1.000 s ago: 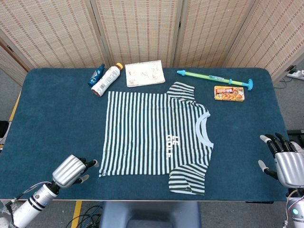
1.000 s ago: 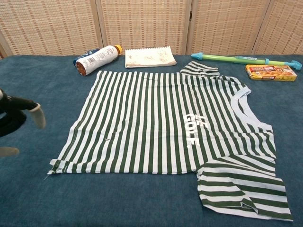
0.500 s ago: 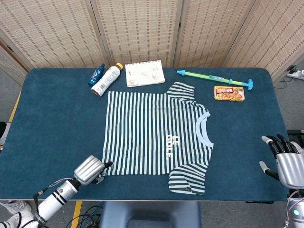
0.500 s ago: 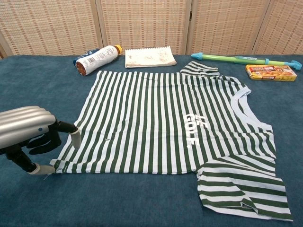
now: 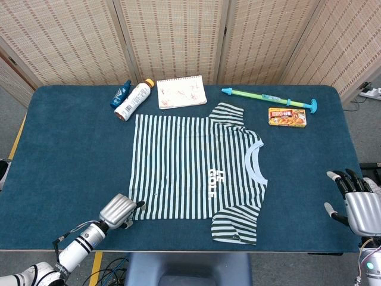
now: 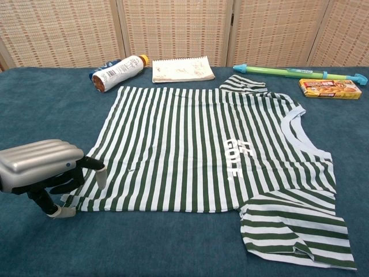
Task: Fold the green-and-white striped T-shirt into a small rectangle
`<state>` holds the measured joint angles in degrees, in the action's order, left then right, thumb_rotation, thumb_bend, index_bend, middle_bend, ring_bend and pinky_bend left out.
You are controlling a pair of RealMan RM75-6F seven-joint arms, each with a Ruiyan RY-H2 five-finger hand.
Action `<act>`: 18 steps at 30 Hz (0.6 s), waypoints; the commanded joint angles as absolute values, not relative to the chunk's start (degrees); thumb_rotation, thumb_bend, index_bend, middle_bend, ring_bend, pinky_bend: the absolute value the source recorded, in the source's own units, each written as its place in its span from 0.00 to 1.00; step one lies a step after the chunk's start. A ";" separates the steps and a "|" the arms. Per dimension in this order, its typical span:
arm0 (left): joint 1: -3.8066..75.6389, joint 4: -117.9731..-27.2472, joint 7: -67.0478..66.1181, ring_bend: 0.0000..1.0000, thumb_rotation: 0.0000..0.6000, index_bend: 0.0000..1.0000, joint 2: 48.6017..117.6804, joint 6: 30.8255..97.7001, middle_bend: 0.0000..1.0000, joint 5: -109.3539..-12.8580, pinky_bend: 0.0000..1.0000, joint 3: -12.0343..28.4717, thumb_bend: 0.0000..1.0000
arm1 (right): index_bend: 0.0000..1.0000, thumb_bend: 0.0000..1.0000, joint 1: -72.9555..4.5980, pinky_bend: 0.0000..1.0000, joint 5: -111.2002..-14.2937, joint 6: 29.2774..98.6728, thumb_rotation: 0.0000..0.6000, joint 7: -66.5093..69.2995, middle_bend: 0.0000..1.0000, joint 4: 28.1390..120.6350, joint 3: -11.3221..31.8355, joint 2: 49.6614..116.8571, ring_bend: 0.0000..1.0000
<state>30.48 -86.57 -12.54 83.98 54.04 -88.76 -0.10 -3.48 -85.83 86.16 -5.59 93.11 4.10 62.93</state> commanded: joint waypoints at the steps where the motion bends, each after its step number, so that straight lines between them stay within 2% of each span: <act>1: 30.76 -86.96 -13.34 0.86 1.00 0.42 84.35 53.69 0.91 -87.90 1.00 -0.07 0.22 | 0.17 0.25 -3.42 0.22 -85.74 86.17 1.00 -5.54 0.20 93.08 4.08 62.94 0.14; 18: 31.71 -85.86 -15.78 0.86 1.00 0.43 86.80 53.60 0.91 -83.71 1.00 0.27 0.22 | 0.17 0.25 -2.89 0.22 -85.30 86.33 1.00 -5.08 0.20 92.54 3.88 63.01 0.14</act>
